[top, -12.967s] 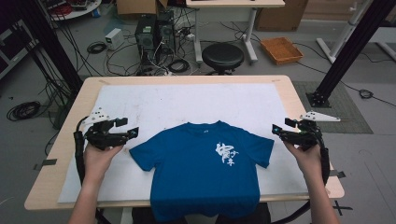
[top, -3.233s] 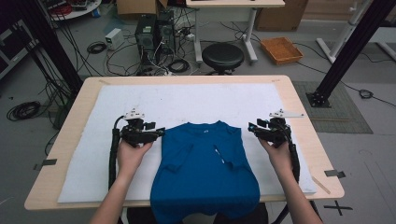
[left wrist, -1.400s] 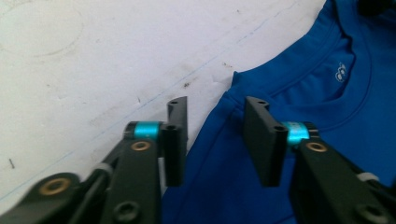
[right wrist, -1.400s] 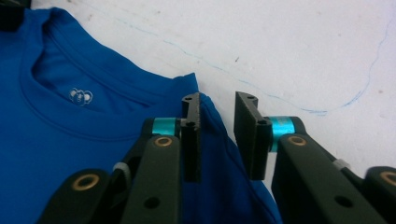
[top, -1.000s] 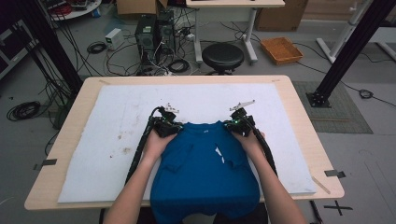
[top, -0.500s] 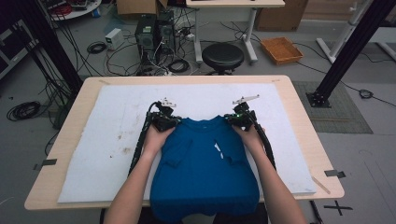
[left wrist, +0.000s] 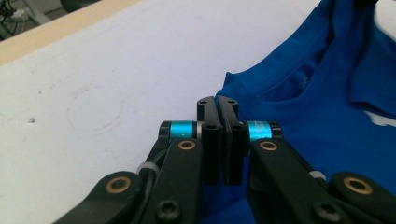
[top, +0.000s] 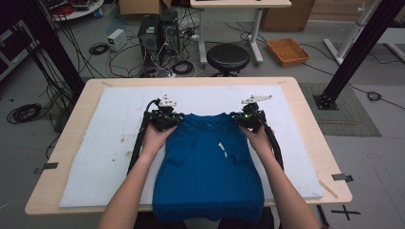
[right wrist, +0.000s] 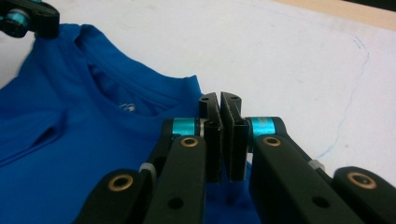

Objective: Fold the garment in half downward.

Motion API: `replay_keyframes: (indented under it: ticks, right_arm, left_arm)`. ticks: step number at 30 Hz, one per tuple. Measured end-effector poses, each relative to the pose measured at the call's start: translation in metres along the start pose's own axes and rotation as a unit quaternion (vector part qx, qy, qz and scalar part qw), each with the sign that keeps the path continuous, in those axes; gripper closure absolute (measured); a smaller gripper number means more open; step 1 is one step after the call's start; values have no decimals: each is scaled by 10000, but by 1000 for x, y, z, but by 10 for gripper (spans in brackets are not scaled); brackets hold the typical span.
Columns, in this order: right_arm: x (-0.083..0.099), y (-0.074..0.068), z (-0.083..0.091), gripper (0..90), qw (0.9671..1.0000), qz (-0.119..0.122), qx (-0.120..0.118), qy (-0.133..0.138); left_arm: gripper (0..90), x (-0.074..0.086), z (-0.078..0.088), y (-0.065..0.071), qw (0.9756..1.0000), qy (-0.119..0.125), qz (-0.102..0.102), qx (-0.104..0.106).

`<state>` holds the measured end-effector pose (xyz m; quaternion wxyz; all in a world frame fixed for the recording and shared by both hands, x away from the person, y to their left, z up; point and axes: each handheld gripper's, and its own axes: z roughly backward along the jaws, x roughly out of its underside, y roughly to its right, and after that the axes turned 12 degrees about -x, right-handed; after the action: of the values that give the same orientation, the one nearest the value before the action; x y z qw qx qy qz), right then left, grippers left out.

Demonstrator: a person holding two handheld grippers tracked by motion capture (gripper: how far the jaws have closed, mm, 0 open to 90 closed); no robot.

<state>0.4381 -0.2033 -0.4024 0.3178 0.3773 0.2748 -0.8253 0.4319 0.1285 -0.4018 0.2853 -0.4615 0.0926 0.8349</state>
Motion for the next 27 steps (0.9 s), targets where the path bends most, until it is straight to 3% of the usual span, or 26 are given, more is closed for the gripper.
replay_keyframes:
  ticks: [10,15,18,27]
  right_arm:
    - [24,-41,34,882,9989,442,-64,173]
    - [35,-53,42,882,9981,587,-55,176]
    - [41,-59,47,882,9979,630,-78,155]
    - [55,-76,60,882,9976,668,-135,86]
  left_arm:
    - [881,17,43,27,9989,197,-357,220]
    - [880,27,54,34,9986,204,-386,290]
    - [881,32,60,38,9985,235,-357,355]
    - [880,43,77,52,9972,216,-561,439]
